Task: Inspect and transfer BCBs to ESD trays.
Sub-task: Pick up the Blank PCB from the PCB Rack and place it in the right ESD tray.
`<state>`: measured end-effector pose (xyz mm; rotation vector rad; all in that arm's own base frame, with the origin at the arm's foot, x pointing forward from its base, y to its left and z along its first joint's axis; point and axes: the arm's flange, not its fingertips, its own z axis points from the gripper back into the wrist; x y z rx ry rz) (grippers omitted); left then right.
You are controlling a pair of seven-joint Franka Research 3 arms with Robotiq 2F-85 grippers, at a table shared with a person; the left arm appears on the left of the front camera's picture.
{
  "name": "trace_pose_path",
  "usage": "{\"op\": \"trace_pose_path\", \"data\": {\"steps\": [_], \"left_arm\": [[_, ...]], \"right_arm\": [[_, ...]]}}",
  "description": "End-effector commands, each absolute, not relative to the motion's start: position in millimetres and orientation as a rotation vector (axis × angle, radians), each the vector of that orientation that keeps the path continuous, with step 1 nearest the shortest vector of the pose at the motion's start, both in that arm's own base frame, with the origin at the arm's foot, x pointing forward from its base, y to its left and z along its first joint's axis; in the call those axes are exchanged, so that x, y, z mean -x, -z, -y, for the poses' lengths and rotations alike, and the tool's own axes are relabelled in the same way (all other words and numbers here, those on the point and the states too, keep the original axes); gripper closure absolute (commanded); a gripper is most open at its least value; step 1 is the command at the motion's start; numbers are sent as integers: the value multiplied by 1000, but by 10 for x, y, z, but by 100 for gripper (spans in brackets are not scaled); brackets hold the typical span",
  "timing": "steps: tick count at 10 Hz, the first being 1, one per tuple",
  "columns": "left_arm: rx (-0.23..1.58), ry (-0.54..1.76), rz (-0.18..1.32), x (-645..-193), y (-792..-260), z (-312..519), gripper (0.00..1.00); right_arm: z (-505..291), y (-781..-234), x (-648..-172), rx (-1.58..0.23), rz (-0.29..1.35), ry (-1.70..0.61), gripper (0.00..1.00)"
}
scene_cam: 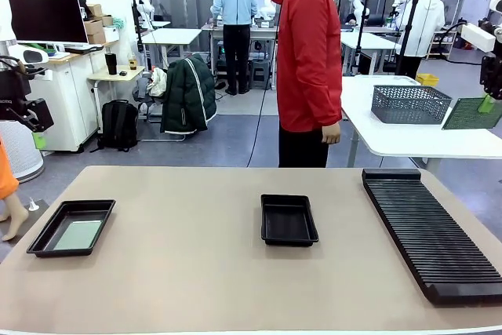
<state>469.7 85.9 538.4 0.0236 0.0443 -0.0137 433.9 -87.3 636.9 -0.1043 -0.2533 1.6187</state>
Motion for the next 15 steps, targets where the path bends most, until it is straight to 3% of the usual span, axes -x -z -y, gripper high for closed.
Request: {"op": "trace_pose_path", "data": {"steps": [1,7,12,15], "left_arm": [[-24,13,-41,-4696,-5381,-865,0],[-24,13,-41,-4696,-5381,-865,0],[-24,13,-41,-4696,-5381,-865,0],[-24,13,-41,-4696,-5381,-865,0]], "right_arm": [[867,-6352,-4336,101,251,-1620,100],[872,-6365,-4340,103,253,-1619,98],[451,-6110,-4610,-146,130,-1115,98],[206,-5826,-4477,-310,83,-797,98]]}}
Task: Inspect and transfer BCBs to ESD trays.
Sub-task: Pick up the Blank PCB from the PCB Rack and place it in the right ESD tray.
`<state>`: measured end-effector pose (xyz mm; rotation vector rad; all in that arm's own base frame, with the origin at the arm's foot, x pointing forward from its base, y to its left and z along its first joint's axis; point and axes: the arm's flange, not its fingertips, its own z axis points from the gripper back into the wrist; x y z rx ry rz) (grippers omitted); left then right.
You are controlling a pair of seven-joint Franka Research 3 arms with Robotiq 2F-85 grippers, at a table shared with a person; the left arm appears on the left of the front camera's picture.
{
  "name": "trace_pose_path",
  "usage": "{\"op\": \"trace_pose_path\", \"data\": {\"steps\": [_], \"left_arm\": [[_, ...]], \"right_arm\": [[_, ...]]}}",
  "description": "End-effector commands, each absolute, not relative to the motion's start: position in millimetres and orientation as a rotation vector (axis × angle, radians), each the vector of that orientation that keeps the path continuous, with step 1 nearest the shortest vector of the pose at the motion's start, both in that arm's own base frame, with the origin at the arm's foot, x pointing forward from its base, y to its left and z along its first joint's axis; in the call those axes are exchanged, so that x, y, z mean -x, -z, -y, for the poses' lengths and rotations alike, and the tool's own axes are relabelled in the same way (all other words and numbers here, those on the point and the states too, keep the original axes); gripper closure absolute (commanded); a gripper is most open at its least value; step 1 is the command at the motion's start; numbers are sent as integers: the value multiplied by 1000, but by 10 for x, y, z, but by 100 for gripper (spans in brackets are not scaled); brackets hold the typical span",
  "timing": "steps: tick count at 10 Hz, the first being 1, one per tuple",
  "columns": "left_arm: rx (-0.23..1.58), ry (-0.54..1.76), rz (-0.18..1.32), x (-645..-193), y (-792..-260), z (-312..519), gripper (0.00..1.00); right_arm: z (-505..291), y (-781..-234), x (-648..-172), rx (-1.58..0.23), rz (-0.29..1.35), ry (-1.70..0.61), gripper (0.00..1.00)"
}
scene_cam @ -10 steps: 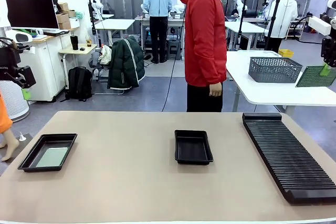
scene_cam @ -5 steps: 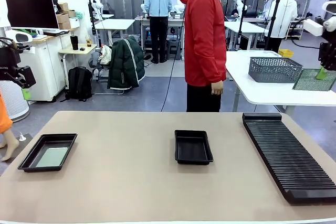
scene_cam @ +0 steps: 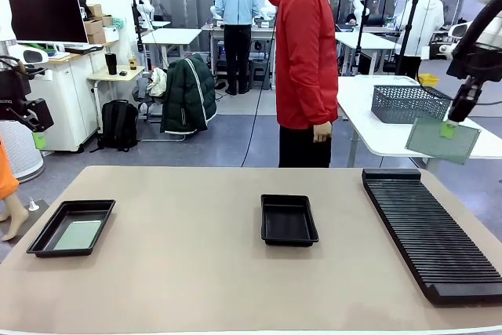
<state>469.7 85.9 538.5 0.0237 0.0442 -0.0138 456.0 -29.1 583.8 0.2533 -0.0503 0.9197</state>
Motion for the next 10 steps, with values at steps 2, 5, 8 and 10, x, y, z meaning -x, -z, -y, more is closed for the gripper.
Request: {"op": "trace_pose_path", "data": {"steps": [2,5,8,10], "left_arm": [[-24,13,-41,-4696,-5381,-865,0],[-24,13,-41,-4696,-5381,-865,0],[-24,13,-41,-4696,-5381,-865,0],[-24,13,-41,-4696,-5381,-865,0]], "right_arm": [[-39,-5716,-4246,-363,111,-617,98],[-431,-5456,-4068,-495,88,-293,98],[-824,-4948,-4066,-637,28,-72,98],[-1079,-4578,-4104,-721,31,-38,98]]}}
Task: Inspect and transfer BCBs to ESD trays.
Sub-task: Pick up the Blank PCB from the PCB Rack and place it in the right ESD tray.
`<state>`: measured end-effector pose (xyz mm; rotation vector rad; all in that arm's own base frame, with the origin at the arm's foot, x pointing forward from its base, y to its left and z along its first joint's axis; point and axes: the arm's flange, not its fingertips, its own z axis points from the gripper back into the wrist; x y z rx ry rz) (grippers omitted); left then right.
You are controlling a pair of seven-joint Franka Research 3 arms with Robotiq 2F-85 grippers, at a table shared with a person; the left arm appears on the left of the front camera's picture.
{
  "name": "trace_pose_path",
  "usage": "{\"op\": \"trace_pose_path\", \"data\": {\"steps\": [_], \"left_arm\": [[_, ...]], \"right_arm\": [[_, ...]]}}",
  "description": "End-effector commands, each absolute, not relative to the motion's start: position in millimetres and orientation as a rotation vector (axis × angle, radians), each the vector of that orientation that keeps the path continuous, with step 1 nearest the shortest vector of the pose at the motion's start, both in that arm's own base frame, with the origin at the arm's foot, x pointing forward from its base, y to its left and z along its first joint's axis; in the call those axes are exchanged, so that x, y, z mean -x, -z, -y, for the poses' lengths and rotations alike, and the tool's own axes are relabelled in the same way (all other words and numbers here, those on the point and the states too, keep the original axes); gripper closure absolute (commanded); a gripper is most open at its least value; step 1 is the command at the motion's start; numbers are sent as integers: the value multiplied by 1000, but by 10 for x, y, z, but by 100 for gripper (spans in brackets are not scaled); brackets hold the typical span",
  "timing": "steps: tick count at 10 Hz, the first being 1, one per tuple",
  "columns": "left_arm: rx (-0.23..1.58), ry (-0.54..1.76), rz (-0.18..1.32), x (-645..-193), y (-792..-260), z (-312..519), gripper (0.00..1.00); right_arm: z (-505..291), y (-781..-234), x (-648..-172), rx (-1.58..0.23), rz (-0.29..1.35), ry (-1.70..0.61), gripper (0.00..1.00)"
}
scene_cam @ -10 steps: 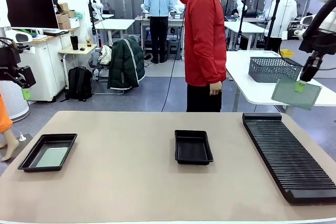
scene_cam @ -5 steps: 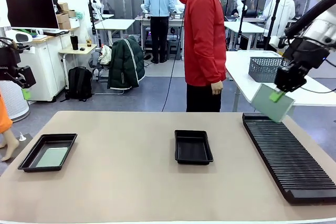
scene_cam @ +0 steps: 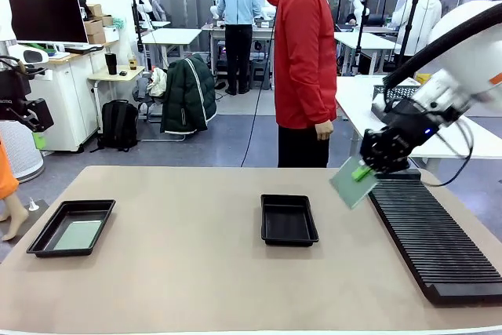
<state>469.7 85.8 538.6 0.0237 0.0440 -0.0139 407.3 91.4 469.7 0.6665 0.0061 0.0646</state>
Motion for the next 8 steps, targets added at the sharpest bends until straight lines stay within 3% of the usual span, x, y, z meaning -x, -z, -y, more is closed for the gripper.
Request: {"op": "trace_pose_path", "data": {"steps": [1,8], "left_arm": [[-24,13,-41,-4696,-5381,-865,0],[-24,13,-41,-4696,-5381,-865,0]], "right_arm": [[-1163,-4448,-4115,-755,52,-19,98],[-1647,-3474,-4488,-864,97,61,98]]}}
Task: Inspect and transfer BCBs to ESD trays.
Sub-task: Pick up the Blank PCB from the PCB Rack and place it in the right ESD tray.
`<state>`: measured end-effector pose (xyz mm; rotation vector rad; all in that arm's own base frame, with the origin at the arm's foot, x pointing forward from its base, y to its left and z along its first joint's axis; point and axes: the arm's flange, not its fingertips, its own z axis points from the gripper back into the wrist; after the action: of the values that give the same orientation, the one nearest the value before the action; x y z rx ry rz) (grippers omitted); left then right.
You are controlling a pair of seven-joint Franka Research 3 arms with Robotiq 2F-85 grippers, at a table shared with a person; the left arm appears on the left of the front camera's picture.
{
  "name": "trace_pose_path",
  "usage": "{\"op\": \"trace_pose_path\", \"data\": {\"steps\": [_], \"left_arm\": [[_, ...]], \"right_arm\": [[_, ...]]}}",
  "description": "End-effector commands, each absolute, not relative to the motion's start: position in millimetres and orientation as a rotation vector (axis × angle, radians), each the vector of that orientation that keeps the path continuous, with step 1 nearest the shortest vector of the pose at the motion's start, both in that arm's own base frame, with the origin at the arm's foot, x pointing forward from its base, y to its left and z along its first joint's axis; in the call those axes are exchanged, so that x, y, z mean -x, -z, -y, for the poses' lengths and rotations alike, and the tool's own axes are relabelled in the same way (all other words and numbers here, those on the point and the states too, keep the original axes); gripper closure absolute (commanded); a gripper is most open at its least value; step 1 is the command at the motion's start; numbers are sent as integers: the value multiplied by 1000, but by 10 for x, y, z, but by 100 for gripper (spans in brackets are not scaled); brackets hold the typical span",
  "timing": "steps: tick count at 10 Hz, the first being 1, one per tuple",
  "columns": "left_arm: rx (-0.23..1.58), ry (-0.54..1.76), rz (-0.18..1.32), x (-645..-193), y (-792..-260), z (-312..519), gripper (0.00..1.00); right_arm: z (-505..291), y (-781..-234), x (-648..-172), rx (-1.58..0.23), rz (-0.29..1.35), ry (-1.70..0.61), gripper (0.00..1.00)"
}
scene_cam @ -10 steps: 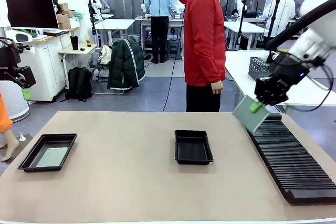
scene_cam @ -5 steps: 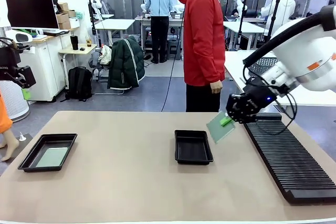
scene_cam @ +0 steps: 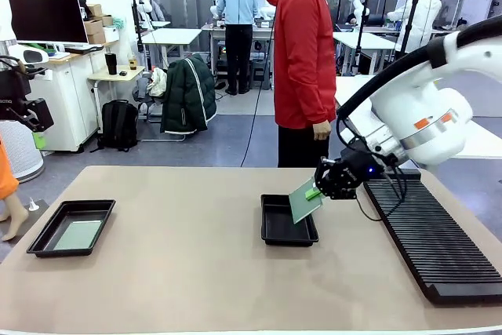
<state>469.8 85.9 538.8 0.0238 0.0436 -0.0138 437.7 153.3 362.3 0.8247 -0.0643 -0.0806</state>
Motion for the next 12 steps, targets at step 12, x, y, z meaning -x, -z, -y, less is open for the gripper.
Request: {"op": "trace_pose_path", "data": {"steps": [12], "left_arm": [[-24,13,-41,-4696,-5381,-865,0]], "right_arm": [[-1985,-2720,-4910,-887,96,131,98]]}}
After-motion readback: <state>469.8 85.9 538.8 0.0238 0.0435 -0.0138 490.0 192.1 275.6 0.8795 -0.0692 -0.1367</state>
